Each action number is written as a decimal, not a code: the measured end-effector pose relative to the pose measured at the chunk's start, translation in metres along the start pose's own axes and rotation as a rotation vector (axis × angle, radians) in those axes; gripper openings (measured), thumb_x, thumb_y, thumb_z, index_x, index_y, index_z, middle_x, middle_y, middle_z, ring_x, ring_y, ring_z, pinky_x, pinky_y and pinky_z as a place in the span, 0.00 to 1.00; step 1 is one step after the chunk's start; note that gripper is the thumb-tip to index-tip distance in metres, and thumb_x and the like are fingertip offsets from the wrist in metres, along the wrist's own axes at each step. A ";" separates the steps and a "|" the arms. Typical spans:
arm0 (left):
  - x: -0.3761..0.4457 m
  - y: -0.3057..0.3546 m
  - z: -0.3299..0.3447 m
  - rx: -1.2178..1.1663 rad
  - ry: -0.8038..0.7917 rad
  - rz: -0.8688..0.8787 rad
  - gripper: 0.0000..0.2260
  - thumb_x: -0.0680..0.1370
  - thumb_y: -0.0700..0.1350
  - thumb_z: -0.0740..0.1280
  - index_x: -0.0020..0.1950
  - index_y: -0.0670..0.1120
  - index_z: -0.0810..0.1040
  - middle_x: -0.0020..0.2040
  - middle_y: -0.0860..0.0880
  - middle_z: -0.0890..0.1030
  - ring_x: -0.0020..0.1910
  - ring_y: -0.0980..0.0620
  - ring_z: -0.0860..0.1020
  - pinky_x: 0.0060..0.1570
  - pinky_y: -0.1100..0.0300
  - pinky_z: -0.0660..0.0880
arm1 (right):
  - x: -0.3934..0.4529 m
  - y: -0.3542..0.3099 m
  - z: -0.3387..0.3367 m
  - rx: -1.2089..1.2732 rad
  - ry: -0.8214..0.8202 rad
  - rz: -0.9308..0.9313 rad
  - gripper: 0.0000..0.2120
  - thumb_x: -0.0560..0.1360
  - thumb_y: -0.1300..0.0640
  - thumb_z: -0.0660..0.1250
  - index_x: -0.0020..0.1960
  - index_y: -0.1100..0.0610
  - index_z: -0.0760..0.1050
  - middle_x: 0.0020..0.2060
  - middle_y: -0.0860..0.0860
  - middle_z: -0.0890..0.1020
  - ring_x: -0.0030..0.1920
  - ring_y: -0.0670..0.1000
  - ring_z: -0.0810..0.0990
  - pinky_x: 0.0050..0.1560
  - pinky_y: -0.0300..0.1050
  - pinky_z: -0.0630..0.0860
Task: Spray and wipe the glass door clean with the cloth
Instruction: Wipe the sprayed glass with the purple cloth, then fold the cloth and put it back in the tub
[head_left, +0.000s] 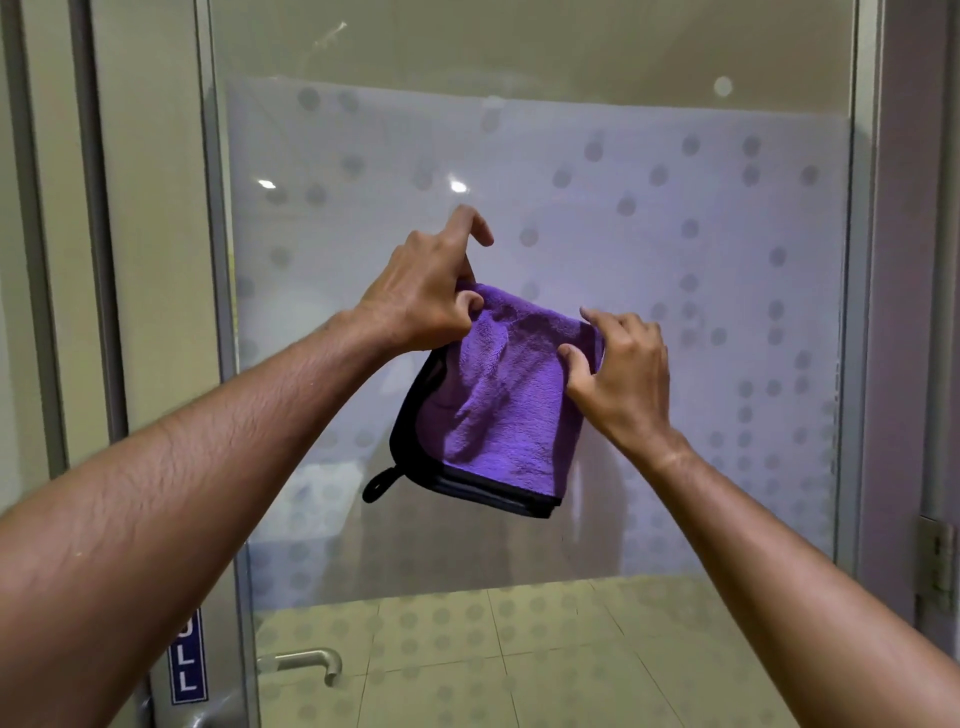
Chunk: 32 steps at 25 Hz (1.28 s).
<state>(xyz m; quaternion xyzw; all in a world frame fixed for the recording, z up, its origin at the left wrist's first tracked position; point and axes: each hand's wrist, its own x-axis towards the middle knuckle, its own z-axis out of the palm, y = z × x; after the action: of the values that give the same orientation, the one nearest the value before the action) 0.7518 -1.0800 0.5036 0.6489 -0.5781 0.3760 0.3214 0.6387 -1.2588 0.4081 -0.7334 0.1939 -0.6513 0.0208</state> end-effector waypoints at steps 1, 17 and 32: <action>0.000 -0.001 0.000 -0.006 0.003 0.004 0.23 0.68 0.37 0.69 0.60 0.48 0.68 0.37 0.51 0.82 0.41 0.48 0.79 0.46 0.50 0.78 | 0.004 0.002 -0.002 0.007 -0.027 0.028 0.22 0.71 0.50 0.73 0.63 0.56 0.78 0.52 0.58 0.81 0.55 0.62 0.76 0.57 0.52 0.72; -0.005 -0.042 -0.020 -0.045 -0.359 -0.178 0.16 0.63 0.45 0.82 0.46 0.52 0.81 0.35 0.54 0.83 0.30 0.62 0.78 0.34 0.64 0.74 | 0.037 0.002 -0.021 0.371 -0.195 0.318 0.12 0.63 0.52 0.80 0.45 0.54 0.85 0.32 0.43 0.83 0.35 0.40 0.80 0.37 0.36 0.75; -0.022 -0.051 -0.046 0.169 -0.370 -0.183 0.08 0.66 0.38 0.76 0.44 0.47 0.84 0.39 0.49 0.84 0.42 0.50 0.83 0.47 0.55 0.79 | 0.047 -0.014 -0.018 0.591 -0.410 0.299 0.07 0.67 0.65 0.77 0.39 0.54 0.84 0.33 0.53 0.84 0.33 0.46 0.83 0.34 0.39 0.79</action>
<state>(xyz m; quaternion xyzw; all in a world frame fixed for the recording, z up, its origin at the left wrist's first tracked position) 0.7962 -1.0231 0.5094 0.7814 -0.5322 0.2668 0.1870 0.6280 -1.2567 0.4589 -0.7744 0.0945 -0.5087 0.3642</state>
